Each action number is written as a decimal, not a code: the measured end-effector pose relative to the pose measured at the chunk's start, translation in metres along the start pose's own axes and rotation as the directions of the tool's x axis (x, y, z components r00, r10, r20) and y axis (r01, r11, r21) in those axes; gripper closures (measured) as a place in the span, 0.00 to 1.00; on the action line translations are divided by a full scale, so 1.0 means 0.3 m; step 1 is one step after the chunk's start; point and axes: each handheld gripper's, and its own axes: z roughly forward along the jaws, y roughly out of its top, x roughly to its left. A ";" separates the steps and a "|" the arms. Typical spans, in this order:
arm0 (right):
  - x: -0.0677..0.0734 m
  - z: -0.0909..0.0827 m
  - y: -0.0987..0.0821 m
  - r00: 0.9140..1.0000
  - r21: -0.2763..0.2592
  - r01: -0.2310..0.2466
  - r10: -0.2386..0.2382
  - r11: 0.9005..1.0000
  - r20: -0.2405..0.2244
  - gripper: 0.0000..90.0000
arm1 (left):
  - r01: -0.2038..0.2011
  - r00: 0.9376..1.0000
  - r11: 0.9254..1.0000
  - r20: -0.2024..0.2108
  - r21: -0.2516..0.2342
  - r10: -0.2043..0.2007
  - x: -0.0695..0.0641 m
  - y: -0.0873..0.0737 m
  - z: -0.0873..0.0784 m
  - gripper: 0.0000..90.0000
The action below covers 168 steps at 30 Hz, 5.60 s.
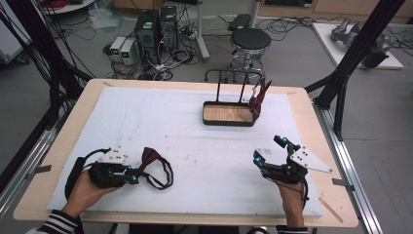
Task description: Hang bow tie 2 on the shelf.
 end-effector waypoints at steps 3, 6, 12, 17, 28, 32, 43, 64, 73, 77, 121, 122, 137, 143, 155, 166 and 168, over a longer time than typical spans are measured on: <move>0.011 0.009 0.015 0.999 0.022 0.012 -0.011 1.000 -0.049 0.10 | -0.001 1.000 1.000 0.006 -0.022 0.001 0.011 0.006 -0.002 0.87; 0.023 0.018 0.030 0.995 0.039 0.036 -0.033 0.999 -0.091 0.10 | -0.011 1.000 0.999 0.014 -0.035 0.012 0.020 0.013 -0.002 0.87; 0.047 0.036 0.047 0.988 0.057 0.060 -0.051 0.997 -0.145 0.10 | -0.041 0.999 0.997 0.025 -0.061 0.042 0.035 0.031 -0.002 0.87; 0.056 0.055 0.046 0.984 0.086 0.069 -0.054 0.994 -0.168 0.10 | -0.053 0.998 0.992 0.035 -0.111 0.057 0.044 0.049 -0.005 0.87; 0.069 0.091 0.062 0.973 0.107 0.066 -0.041 0.992 -0.225 0.10 | -0.138 0.981 0.967 0.109 -0.214 0.163 0.054 0.109 -0.007 0.87; 0.080 0.107 0.073 0.967 0.122 0.071 -0.038 0.990 -0.251 0.10 | -0.168 0.974 0.953 0.110 -0.252 0.200 0.047 0.135 0.003 0.86; 0.125 0.170 0.114 0.944 0.149 0.104 -0.050 0.983 -0.327 0.10 | -0.221 0.949 0.919 0.144 -0.325 0.279 0.042 0.193 0.027 0.86; 0.158 0.298 0.236 0.864 0.186 0.167 -0.053 0.968 -0.501 0.11 | -0.287 0.898 0.876 0.211 -0.387 0.387 0.015 0.293 0.052 0.86; 0.168 0.337 0.273 0.815 0.186 0.186 -0.046 0.965 -0.578 0.11 | -0.277 0.887 0.868 0.238 -0.413 0.397 0.004 0.317 0.072 0.87; 0.183 0.359 0.281 0.791 0.193 0.206 -0.047 0.959 -0.610 0.13 | -0.283 0.882 0.866 0.244 -0.412 0.404 -0.001 0.323 0.082 0.86; 0.235 0.447 0.282 0.636 0.198 0.346 -0.074 0.917 -0.768 0.45 | -0.365 0.822 0.848 0.294 -0.384 0.487 -0.051 0.353 0.132 0.87; 0.236 0.445 0.282 0.634 0.205 0.345 -0.067 0.916 -0.770 0.46 | -0.364 0.823 0.849 0.293 -0.384 0.486 -0.051 0.353 0.132 0.87; 0.237 0.441 0.281 0.642 0.226 0.363 -0.067 0.904 -0.764 0.85 | -0.357 0.843 0.853 0.263 -0.382 0.470 -0.040 0.351 0.121 0.87; 0.238 0.441 0.285 0.643 0.221 0.362 -0.071 0.906 -0.763 0.86 | -0.346 0.849 0.854 0.259 -0.389 0.461 -0.037 0.349 0.118 0.85; 0.233 0.429 0.299 0.682 0.194 0.351 -0.109 0.916 -0.723 0.86 | -0.247 0.917 0.852 0.172 -0.462 0.360 -0.025 0.324 0.116 0.18; 0.212 0.416 0.314 0.731 0.177 0.326 -0.128 0.929 -0.671 0.86 | -0.191 0.956 0.840 0.098 -0.507 0.277 0.011 0.246 0.097 0.17; 0.210 0.412 0.318 0.743 0.176 0.314 -0.126 0.933 -0.657 0.86 | -0.184 0.963 0.837 0.079 -0.515 0.260 0.016 0.229 0.091 0.17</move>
